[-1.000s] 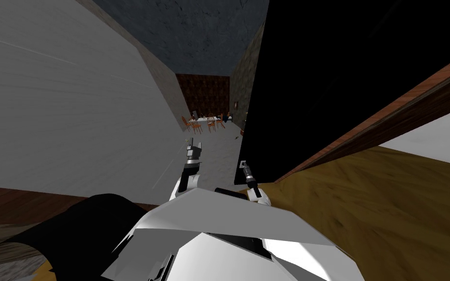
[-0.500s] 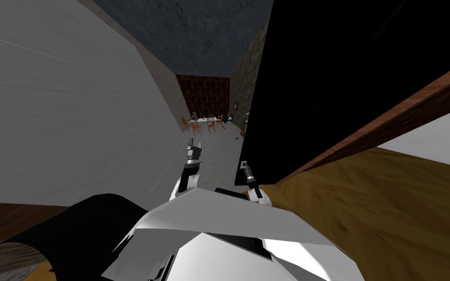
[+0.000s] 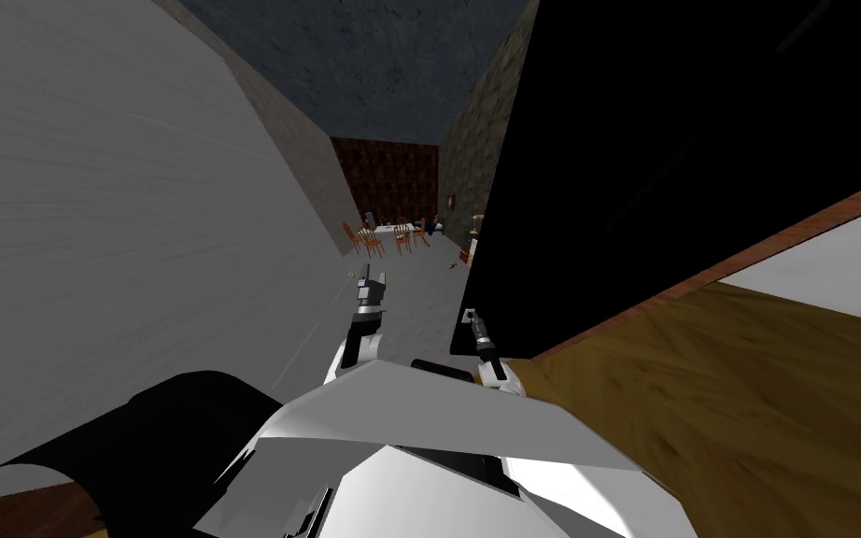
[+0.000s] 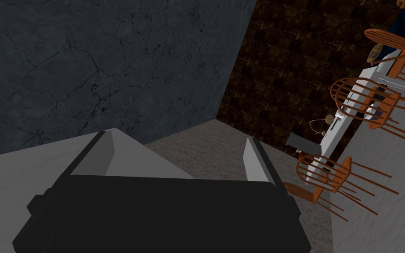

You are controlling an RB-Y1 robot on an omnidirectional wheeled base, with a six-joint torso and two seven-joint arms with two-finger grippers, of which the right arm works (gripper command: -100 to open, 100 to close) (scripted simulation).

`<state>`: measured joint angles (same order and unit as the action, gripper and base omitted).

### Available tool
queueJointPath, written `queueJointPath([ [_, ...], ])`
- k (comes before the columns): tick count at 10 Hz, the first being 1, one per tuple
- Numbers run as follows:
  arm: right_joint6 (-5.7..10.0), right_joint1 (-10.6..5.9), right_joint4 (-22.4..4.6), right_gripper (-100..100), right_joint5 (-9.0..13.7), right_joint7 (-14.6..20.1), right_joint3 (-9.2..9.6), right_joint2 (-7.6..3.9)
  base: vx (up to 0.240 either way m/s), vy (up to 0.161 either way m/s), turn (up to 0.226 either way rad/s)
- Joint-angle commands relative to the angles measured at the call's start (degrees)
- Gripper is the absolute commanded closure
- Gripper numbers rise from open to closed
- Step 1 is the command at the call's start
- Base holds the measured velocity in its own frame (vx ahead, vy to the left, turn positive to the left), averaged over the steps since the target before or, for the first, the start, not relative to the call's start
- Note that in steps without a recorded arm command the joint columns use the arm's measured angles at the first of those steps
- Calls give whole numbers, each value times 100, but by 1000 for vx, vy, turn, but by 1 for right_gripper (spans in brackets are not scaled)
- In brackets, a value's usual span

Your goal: Push the door open

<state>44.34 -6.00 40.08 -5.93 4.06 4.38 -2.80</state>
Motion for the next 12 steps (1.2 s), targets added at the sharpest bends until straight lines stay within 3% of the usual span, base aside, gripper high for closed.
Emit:
queueJointPath([
  [1,143,-182,-276,100,72,-33,-134,-78,140,32,-80],
  [2,143,-182,-276,100,72,-33,-134,-78,48,4,-10],
  [3,83,-123,-171,-100,80,13,-104,-90,-107,24,-43],
  [5,69,-120,-154,-100,94,36,-101,-71,-225,43,-42],
  [9,24,-109,-101,-100,140,107,-91,118,-218,17,-40],
  [12,41,-91,-93,-100,140,75,-110,21,40,18,14],
])
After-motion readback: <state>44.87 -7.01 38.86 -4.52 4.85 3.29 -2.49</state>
